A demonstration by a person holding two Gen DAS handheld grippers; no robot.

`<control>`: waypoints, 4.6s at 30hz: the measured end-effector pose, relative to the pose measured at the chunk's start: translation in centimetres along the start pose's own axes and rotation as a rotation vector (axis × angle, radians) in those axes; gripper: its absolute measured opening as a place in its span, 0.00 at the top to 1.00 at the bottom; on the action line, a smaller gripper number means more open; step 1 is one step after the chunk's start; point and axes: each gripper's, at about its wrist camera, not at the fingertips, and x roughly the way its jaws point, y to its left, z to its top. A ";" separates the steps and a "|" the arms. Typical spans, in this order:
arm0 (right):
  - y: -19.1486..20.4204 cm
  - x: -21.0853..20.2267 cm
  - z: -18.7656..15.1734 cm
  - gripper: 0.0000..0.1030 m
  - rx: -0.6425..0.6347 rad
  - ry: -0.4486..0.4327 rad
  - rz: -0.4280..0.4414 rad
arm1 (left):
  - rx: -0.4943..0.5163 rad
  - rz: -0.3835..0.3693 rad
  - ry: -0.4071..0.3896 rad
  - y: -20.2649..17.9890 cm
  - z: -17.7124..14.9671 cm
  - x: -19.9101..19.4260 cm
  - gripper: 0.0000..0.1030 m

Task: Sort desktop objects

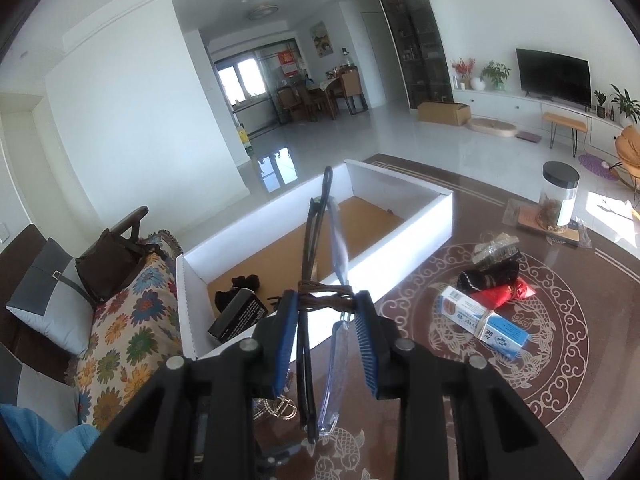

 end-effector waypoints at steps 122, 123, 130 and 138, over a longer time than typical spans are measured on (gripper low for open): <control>-24.4 20.3 -3.9 0.45 0.069 0.268 -0.480 | 0.325 -0.117 -0.121 -9.5 7.4 7.6 0.00; -24.7 19.8 -4.2 0.54 0.077 0.260 -0.481 | 0.325 -0.117 -0.121 -9.5 7.4 7.6 0.00; -24.8 14.8 -7.5 0.68 0.122 0.222 -0.472 | 0.325 -0.117 -0.120 -9.5 7.4 7.7 0.00; -20.5 5.7 -15.3 0.68 0.082 0.233 -0.510 | 0.325 -0.121 -0.119 -9.4 7.4 7.7 0.00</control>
